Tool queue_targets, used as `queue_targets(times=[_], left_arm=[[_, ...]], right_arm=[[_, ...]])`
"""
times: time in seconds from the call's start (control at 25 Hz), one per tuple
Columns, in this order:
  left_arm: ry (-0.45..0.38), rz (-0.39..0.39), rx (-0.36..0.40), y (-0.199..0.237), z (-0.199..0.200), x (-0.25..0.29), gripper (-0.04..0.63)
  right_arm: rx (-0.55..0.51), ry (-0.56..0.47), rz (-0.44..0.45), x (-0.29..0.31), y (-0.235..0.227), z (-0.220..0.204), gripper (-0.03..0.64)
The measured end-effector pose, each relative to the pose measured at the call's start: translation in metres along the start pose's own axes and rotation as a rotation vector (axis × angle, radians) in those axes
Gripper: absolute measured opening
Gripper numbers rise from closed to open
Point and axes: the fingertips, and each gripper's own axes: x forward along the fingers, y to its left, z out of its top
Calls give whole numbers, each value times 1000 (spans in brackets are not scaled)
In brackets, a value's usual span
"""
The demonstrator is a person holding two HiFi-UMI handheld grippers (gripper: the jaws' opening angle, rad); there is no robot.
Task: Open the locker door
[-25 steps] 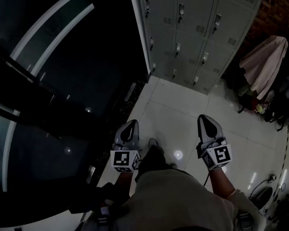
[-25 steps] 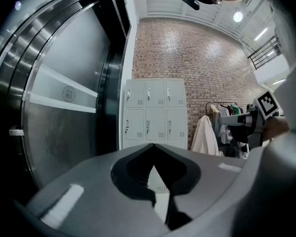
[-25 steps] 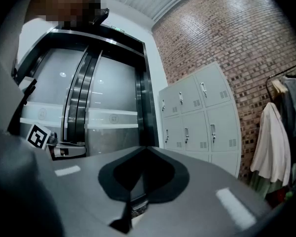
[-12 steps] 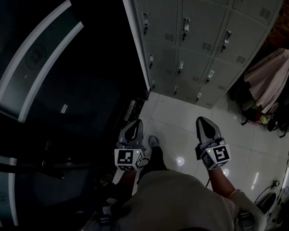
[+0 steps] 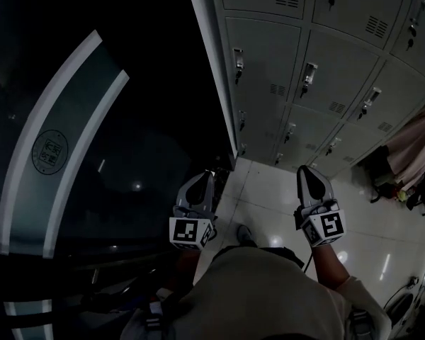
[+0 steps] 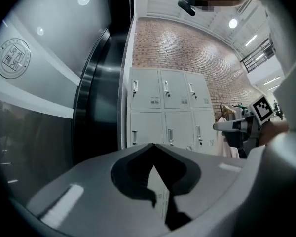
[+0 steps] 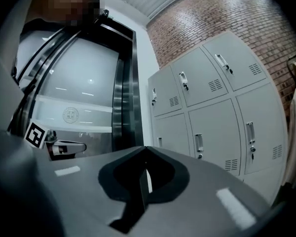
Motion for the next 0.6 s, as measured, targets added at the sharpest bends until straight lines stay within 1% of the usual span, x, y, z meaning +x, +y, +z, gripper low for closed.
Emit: queue_targets(times=[0.08,0.12,0.2,0.24,0.28,0.36,0.4,0.52,0.6], left_arm=[[15,4,-14,11,-9,14,48],[17,3,-19,16,-14,21,48],[10,1,-33,22,-22,33,49],[7,1,-43,24,-27,38,49],[9,1,-55,26,-31,43,48],[16,3,-75,28,-38,52,49],[15,8,-79,29,-38,54,48],[1,51,-72,43,-35,56,49],[11,81,-63,57,-39,60,49]], right_arm=[[-5,-6,-2,18,-4,-5,2],[-13,27,-1,26,-6,-14,2],[-27,140,6,41,-10,-42,3],[-26,159,15,51,-12,-51,28],[-23,140,29,64,-15,-56,72],[-16,72,56,95,-22,-62,84],[-13,67,66,110,-25,-67,86],[-3,115,93,158,-31,-86,115],[8,149,106,186,-33,-94,157]])
